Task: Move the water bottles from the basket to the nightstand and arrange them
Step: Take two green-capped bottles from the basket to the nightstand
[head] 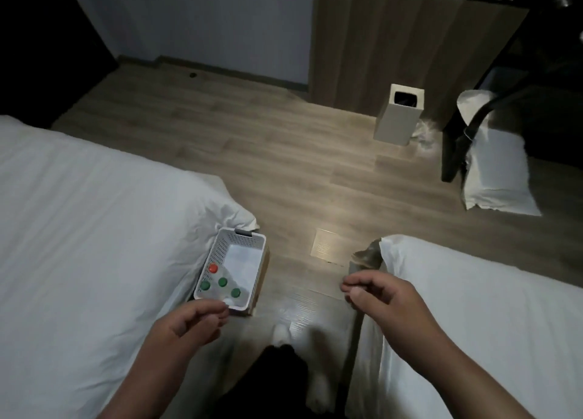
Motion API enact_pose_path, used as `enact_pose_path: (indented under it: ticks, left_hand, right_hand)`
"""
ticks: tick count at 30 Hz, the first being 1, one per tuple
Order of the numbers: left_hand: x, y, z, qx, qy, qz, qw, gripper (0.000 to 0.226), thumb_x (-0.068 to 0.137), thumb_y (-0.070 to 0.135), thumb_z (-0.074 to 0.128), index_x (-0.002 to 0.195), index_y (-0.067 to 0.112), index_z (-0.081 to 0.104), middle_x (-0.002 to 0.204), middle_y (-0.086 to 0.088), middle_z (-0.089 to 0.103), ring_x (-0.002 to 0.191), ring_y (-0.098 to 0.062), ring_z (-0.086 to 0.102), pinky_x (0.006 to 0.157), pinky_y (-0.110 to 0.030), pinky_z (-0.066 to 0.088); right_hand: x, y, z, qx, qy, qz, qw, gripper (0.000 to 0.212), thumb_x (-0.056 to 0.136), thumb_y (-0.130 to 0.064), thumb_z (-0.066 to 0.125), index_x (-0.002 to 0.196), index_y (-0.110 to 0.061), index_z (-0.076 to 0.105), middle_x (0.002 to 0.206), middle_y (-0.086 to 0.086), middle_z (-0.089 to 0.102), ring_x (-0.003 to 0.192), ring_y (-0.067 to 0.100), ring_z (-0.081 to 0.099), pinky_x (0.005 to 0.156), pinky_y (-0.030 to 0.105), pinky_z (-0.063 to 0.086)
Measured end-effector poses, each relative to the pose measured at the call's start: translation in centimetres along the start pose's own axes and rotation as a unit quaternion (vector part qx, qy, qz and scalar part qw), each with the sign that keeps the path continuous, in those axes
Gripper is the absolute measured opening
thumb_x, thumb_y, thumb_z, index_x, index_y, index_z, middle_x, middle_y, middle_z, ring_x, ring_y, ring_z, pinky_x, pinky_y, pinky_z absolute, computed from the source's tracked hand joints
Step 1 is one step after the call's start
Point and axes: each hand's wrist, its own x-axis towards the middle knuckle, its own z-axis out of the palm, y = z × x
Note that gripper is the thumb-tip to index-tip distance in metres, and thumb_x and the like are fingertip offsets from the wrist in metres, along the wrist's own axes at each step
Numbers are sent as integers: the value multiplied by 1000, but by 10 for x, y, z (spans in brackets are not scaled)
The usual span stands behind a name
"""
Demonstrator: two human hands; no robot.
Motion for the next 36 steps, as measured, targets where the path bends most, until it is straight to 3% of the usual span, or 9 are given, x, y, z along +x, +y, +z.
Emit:
enact_pose_path:
  ticks: [4, 7, 12, 15, 18, 24, 26, 29, 36]
  left_hand:
    - [40, 0, -11, -30, 61, -19, 998, 22, 83, -13, 60, 84, 5, 74, 82, -12, 76, 71, -19, 70, 59, -15, 55]
    - [83, 10, -12, -89, 64, -23, 994, 30, 59, 24, 87, 83, 9, 77, 88, -18, 75, 81, -27, 72, 78, -36, 59]
    - [162, 51, -2, -99, 69, -3, 993, 18, 71, 7, 76, 88, 2, 73, 91, -22, 73, 94, -44, 65, 74, -35, 56]
    - [200, 81, 1, -91, 43, 14, 995, 36, 53, 40, 71, 82, 20, 76, 90, -14, 72, 87, -38, 66, 79, -45, 50]
    - [231, 100, 1, -84, 38, -1, 996, 23, 60, 31, 70, 82, 28, 76, 89, -7, 75, 87, -29, 68, 76, -40, 49]
    - [268, 122, -9, -69, 87, 18, 994, 16, 78, 0, 72, 84, 14, 77, 89, -5, 76, 90, -28, 69, 77, -30, 55]
    - [275, 125, -15, -74, 114, 6, 991, 12, 74, 17, 75, 86, 19, 77, 92, -3, 76, 92, -25, 70, 85, -41, 56]
    - [278, 130, -17, -98, 165, -13, 981, 36, 57, 49, 68, 88, 32, 75, 95, 2, 75, 96, -27, 69, 89, -63, 50]
    - [282, 133, 21, -166, 341, -54, 924, 40, 53, 53, 64, 87, 34, 75, 92, -2, 76, 91, -28, 71, 90, -62, 50]
  right_hand:
    - [61, -23, 21, -40, -67, -15, 997, 24, 84, -6, 67, 85, -29, 75, 92, 7, 74, 93, 29, 67, 89, 43, 53]
    - [109, -47, 34, -56, -84, -29, 994, 23, 79, -9, 68, 82, -31, 75, 91, 14, 72, 88, 26, 68, 86, 39, 53]
    - [183, -94, 41, -83, -113, -34, 990, 22, 85, 0, 65, 84, -20, 74, 90, 21, 69, 81, 19, 64, 79, 30, 51]
    - [220, -121, 48, -74, -104, -48, 991, 20, 86, 1, 64, 84, -16, 74, 89, 28, 65, 77, 20, 61, 75, 28, 49]
    - [249, -134, 54, -66, -106, -58, 990, 18, 86, 1, 63, 85, -14, 72, 91, 37, 59, 74, 20, 55, 72, 29, 46]
    - [295, -160, 58, -79, -144, -70, 984, 15, 80, -13, 69, 86, -26, 74, 89, 30, 63, 76, 16, 58, 73, 24, 48]
    - [317, -170, 56, -95, -164, -72, 979, 23, 85, -4, 67, 86, -26, 74, 90, 29, 64, 77, 18, 59, 74, 26, 48]
    - [350, -191, 63, -148, -211, -77, 963, 12, 75, -32, 76, 87, -27, 75, 90, 32, 61, 76, 24, 61, 77, 37, 50]
    - [452, -235, 85, -251, -364, -98, 892, 23, 87, -6, 64, 90, -26, 74, 94, -6, 75, 89, 10, 70, 90, 38, 53]
